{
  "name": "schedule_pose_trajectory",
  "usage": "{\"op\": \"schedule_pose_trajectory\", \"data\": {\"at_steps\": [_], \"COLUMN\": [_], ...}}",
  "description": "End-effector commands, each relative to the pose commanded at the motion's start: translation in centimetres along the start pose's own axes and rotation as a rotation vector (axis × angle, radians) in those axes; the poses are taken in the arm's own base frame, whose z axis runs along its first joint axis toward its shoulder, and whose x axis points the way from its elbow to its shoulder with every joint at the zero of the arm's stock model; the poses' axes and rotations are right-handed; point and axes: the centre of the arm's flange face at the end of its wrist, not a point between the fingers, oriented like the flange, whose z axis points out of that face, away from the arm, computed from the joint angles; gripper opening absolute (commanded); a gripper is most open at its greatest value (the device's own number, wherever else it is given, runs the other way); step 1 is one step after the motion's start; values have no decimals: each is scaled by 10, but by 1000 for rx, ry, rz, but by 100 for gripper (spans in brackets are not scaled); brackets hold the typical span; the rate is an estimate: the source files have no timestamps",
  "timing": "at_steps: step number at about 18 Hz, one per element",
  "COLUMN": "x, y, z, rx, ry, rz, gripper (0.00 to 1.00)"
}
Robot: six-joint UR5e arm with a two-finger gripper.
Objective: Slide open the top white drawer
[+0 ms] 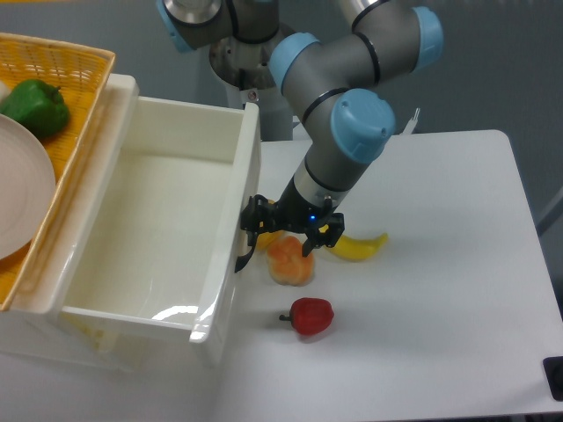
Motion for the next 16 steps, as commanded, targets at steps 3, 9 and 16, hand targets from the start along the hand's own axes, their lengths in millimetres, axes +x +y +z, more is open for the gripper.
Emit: {"op": "schedule_pose_trajectory", "data": {"at_steps": [3, 9, 16], "x": [-5, -8, -71], "y": [0, 0, 10], "z": [-7, -14, -67], "rx": [33, 64, 86], "ry": [41, 77, -95], "rz": [-18, -33, 82], "gripper": [100, 100, 100]}}
